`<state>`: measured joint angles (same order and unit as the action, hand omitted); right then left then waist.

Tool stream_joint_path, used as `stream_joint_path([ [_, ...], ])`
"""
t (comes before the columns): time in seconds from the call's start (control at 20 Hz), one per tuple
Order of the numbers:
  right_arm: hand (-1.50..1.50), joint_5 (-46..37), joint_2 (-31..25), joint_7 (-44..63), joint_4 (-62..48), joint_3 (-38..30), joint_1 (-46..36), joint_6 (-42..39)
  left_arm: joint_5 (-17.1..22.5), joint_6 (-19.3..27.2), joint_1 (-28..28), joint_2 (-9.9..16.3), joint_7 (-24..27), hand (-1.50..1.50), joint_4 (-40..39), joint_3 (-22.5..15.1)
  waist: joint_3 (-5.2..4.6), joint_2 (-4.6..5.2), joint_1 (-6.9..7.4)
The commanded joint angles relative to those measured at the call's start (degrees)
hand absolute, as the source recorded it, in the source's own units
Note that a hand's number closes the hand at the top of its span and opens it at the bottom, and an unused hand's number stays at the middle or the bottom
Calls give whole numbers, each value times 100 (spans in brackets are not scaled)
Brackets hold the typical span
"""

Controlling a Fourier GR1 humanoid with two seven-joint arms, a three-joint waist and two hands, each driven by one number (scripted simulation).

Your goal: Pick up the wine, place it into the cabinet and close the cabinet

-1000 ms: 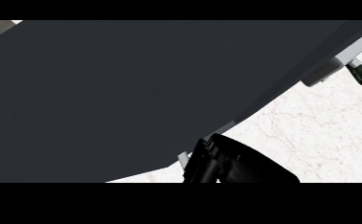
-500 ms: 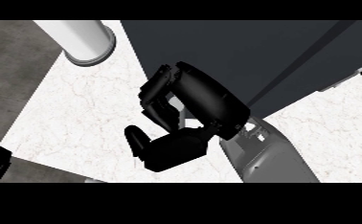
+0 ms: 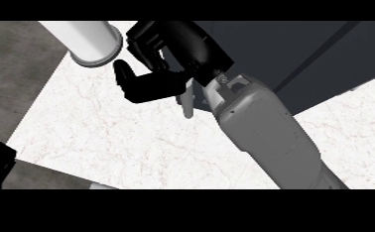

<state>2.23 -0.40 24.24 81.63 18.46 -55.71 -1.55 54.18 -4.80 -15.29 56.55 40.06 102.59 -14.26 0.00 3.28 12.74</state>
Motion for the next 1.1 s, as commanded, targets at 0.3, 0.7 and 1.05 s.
stream_joint_path([
  [0.3, 150, 669, 40, -437, -1656, -898, -891, 321, 31, -51, 117, -28, -43, 150, -147, 49, -33, 126, -32],
  [0.7, 150, 935, -517, -392, -2003, -874, -650, 359, -8, 23, -31, -127, -35, 150, -242, -27, -39, 143, -244],
  [1.05, 150, 1152, -653, -829, -2154, -852, -339, 59, 19, 65, -38, -176, 49, 150, -247, 73, -22, 185, -377],
])
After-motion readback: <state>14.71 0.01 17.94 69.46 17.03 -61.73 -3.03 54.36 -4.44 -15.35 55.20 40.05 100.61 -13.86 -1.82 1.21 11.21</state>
